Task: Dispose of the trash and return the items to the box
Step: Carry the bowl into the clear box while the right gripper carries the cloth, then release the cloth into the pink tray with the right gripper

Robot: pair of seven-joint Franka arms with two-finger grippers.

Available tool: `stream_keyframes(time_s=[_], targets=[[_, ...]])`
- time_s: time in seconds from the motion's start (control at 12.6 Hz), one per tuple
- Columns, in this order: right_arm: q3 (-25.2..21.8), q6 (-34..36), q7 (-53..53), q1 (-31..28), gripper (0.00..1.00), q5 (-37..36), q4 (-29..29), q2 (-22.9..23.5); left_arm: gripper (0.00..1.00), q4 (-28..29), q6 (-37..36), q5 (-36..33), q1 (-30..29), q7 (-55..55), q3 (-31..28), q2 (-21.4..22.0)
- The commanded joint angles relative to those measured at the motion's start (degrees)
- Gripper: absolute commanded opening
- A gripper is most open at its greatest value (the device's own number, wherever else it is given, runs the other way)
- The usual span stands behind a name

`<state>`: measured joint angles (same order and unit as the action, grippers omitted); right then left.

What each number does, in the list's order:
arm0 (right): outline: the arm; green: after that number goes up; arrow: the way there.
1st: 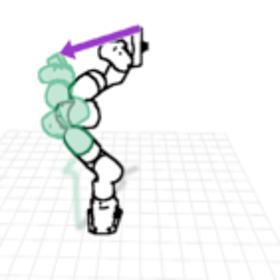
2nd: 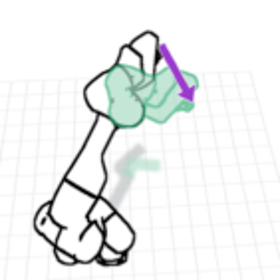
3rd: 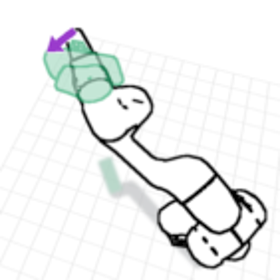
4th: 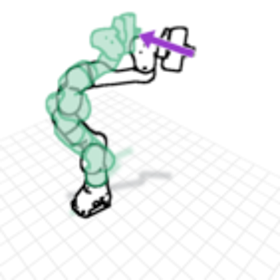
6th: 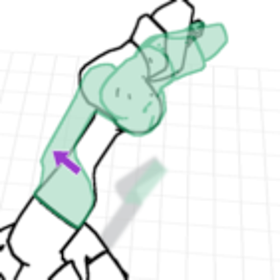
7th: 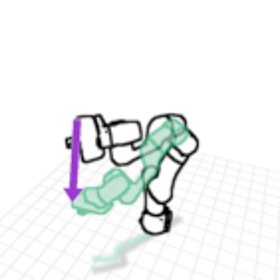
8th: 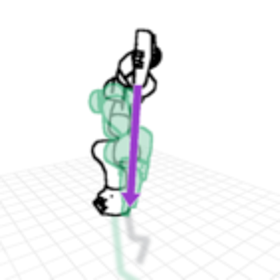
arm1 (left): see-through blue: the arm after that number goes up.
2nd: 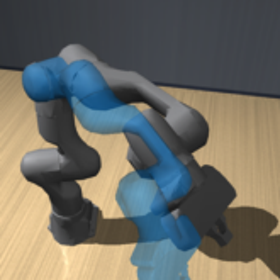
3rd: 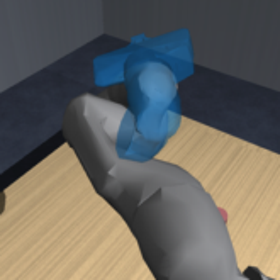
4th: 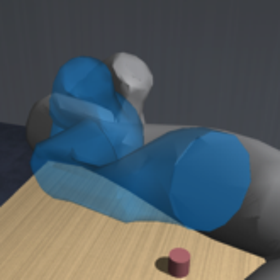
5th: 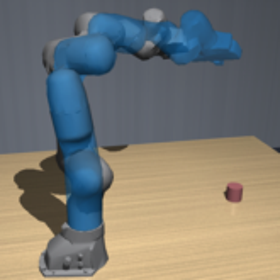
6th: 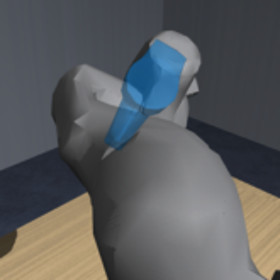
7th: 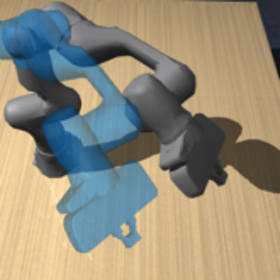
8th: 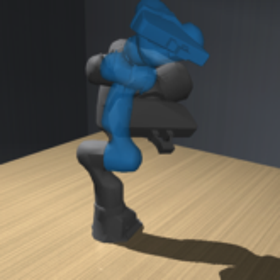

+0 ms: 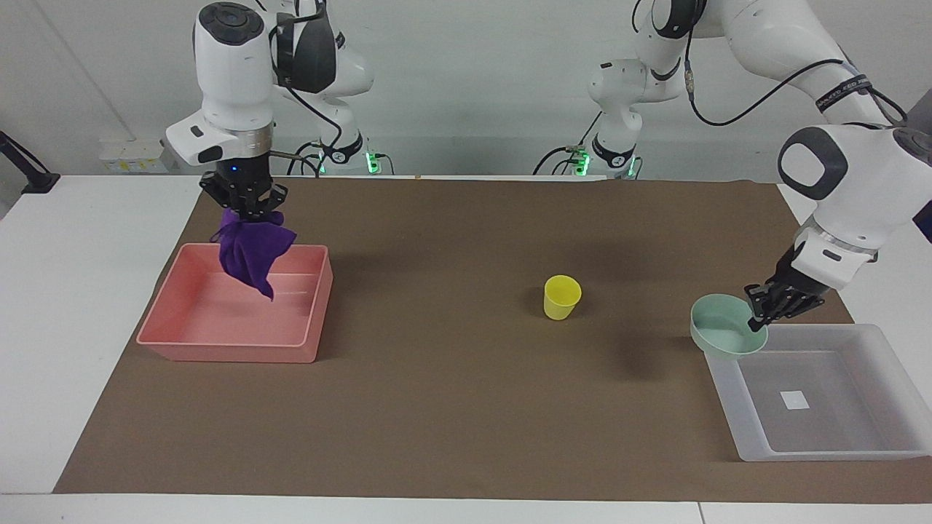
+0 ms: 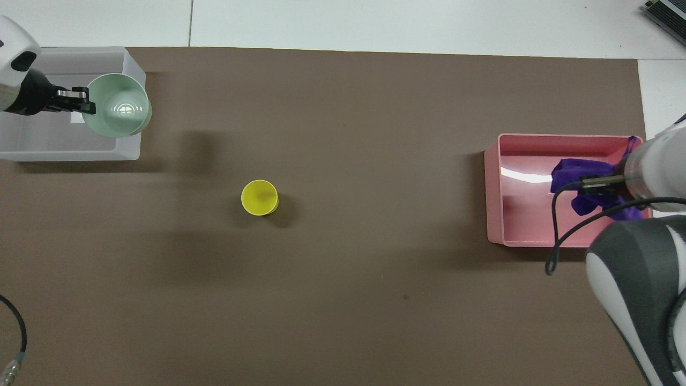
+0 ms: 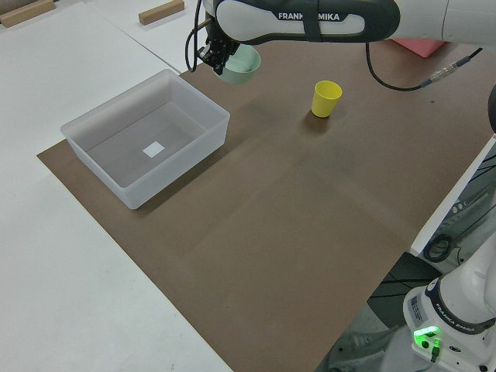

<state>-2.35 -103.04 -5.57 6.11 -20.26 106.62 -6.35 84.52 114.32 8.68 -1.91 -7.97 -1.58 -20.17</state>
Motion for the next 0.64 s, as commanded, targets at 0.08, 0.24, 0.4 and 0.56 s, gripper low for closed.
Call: stream_keyframes(time_s=[0.08,0.24,0.4,0.56], targets=[[0.68,-3.63,9.95,-7.05,0.00,-1.37,1.12,-0.32,0.00,-13.22,-4.45,-1.12,-4.84,-2.04,1.66,-8.82],[0.68,-5.94,12.07,-10.05,0.00,2.91,5.07,-0.76,0.00,-16.56,-4.71,-1.21,-8.35,-2.31,2.45,-12.59],[0.59,-8.65,13.39,-11.38,0.00,6.37,8.24,-0.24,0.00,-18.51,-3.58,-2.00,-11.09,-5.02,2.63,-14.54],[0.59,-12.87,12.96,-11.38,0.00,8.21,12.98,0.11,0.00,-18.34,-2.09,-3.67,-12.50,-5.38,2.54,-14.98]])
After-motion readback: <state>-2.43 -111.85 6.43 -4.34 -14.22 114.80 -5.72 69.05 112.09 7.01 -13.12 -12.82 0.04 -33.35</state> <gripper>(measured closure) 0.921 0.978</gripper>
